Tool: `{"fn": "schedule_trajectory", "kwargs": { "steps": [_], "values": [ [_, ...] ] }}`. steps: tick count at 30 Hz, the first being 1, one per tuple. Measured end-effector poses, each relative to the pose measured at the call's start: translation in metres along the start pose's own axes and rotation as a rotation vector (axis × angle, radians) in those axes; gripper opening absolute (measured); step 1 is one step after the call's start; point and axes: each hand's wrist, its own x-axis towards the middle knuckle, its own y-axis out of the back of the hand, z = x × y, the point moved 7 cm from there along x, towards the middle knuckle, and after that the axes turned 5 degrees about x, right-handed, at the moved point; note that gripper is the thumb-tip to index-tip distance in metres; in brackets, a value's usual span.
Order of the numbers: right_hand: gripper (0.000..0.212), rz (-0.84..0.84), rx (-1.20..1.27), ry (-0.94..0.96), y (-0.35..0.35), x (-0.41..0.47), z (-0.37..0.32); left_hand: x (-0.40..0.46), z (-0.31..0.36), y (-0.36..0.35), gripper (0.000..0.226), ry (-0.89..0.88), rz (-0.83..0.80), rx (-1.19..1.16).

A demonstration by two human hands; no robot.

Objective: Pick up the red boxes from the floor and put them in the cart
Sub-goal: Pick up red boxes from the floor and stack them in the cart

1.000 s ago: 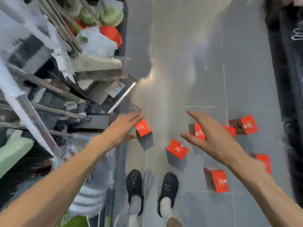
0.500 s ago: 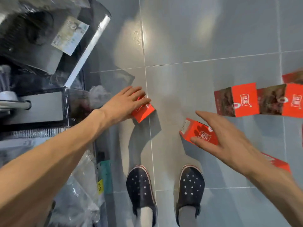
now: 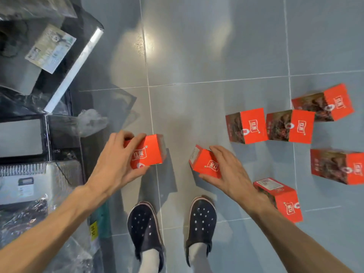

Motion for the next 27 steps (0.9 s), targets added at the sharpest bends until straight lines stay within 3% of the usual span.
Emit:
{"fn": "schedule_trajectory", "kwargs": {
  "steps": [7,13,19,27],
  "values": [
    [0.092,0.089,-0.025,-0.016,-0.042,0.006,0.030,-0.022,0.004,-0.033,0.088,-0.016,-0.005,-0.050],
    [0.091,0.120,-0.038,-0.007,0.005,-0.007,0.000,-0.026,0.028,0.013,0.085,-0.019,0.026,-0.072],
    [0.087,0.203,-0.059,0.159,0.147,-0.055,-0.108,-0.040,0.062,0.148,0.087,-0.017,0.124,-0.112],
    [0.086,0.340,-0.116,0.340,0.380,-0.188,-0.306,-0.141,0.112,0.428,0.083,0.073,0.376,-0.197]
  ]
}}
